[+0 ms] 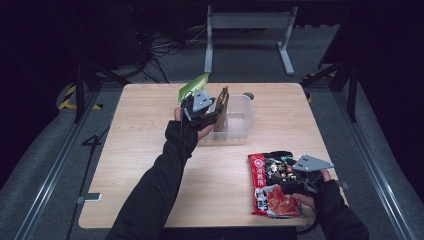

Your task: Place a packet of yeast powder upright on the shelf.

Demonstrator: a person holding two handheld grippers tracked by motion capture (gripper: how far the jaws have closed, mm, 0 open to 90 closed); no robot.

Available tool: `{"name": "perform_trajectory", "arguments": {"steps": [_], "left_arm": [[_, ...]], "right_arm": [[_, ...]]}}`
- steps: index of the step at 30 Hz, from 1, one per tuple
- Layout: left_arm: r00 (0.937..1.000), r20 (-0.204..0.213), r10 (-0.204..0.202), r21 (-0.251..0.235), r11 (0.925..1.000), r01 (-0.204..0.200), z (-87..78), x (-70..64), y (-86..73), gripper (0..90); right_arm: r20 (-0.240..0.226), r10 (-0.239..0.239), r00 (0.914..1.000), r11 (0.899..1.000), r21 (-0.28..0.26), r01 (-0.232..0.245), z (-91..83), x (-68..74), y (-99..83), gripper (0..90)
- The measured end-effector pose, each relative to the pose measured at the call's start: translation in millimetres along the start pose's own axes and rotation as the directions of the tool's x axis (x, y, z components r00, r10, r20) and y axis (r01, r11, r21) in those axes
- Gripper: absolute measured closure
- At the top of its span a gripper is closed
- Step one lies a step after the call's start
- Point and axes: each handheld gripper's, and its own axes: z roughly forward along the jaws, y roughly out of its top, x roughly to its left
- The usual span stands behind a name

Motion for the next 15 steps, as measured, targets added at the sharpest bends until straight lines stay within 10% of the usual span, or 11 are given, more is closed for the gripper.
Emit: {"name": "perform_trajectory", "arguments": {"steps": [15], "left_arm": [[0.9928, 0.086, 0.084, 0.028, 0.9959, -0.087, -37.0, -25.0, -23.9, 50.0]], "right_arm": [[-0.011, 0.007, 0.9999, 1.0, 0.019, -0.006, 2.3, -0.8, -1.7, 23.8]]}}
